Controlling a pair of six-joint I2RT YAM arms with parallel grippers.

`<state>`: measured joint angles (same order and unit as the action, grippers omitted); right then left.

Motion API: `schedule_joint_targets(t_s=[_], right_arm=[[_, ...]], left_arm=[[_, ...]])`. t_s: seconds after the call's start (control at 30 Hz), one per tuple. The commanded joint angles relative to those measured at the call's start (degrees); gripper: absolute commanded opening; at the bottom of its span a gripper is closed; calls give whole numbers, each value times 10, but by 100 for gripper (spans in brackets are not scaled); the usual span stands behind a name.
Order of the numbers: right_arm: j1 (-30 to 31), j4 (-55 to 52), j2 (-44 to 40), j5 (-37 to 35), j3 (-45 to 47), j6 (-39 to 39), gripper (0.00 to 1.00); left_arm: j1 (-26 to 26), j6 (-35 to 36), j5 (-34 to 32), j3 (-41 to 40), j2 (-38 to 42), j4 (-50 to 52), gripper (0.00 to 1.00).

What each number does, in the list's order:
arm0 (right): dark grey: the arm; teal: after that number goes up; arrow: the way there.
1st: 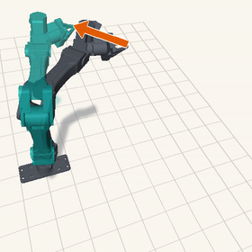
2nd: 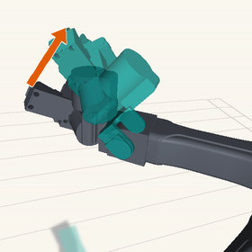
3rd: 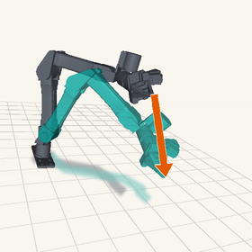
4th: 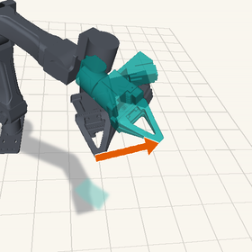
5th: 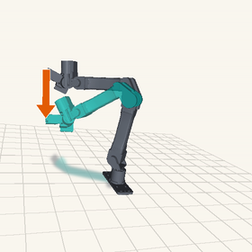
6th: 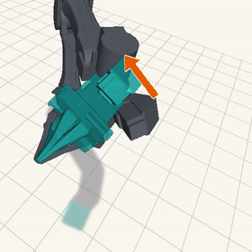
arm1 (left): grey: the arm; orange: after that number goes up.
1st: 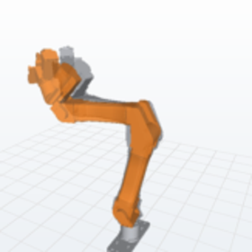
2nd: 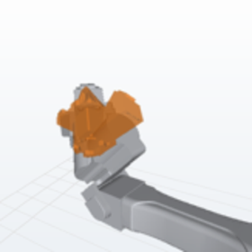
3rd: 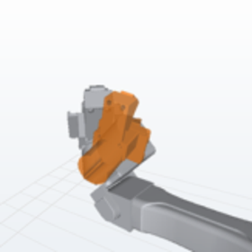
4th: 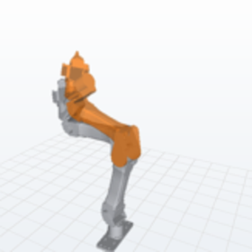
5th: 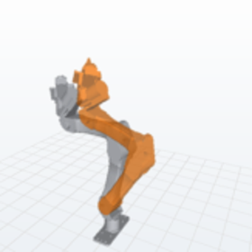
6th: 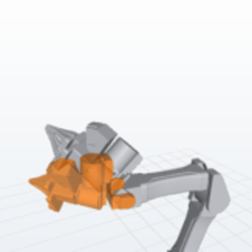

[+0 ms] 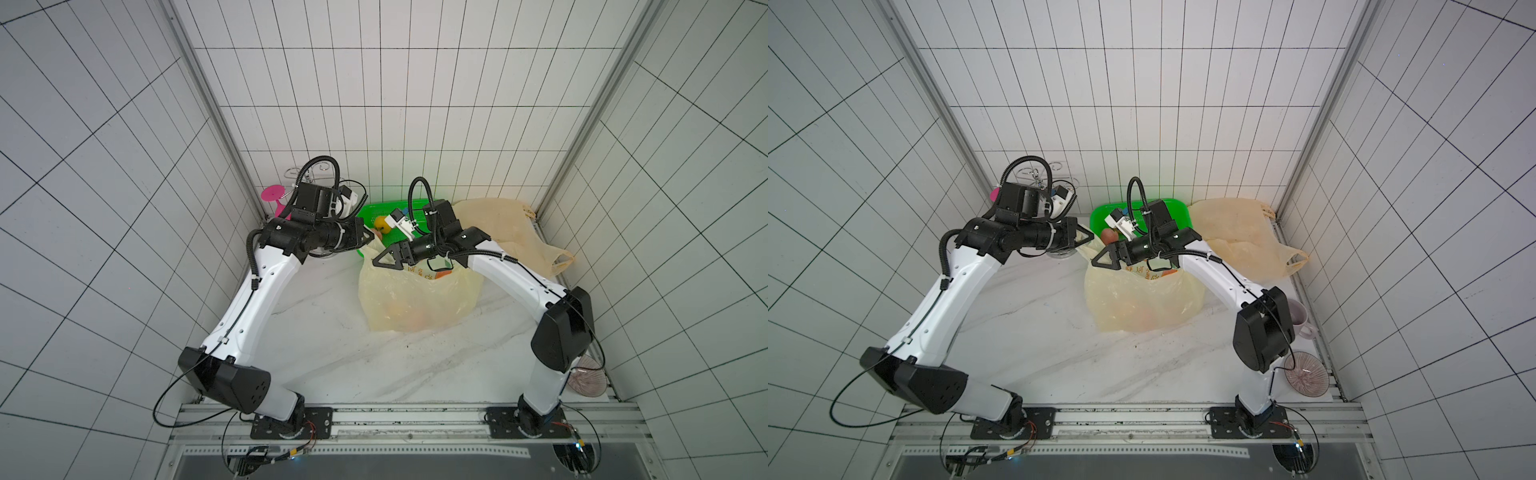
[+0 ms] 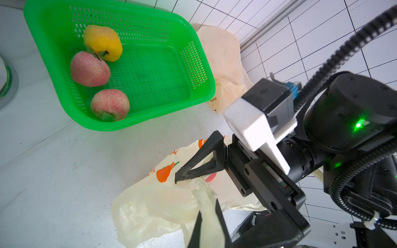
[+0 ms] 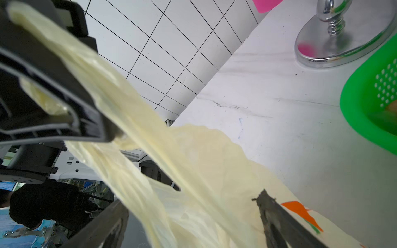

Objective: Place the peach into a plastic bag & tie a knot
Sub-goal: Adjust the plastic bag at the center of the board.

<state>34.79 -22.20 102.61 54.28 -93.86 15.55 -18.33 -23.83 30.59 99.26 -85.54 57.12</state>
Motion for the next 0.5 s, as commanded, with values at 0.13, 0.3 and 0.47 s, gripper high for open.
schedule_joint_targets(t_s=[0.13,0.3,0.47], right_arm=[[15,3,-52,-19,67,-41,93],[29,-50,-42,-95,60,-97,82],[32,-19,-40,-134,77,-89,41]], left_arm=[[13,-11,1,8,2,-28,0],[16,-22,20,14,-2,-41,0],[18,-31,40,14,-3,-54,0]])
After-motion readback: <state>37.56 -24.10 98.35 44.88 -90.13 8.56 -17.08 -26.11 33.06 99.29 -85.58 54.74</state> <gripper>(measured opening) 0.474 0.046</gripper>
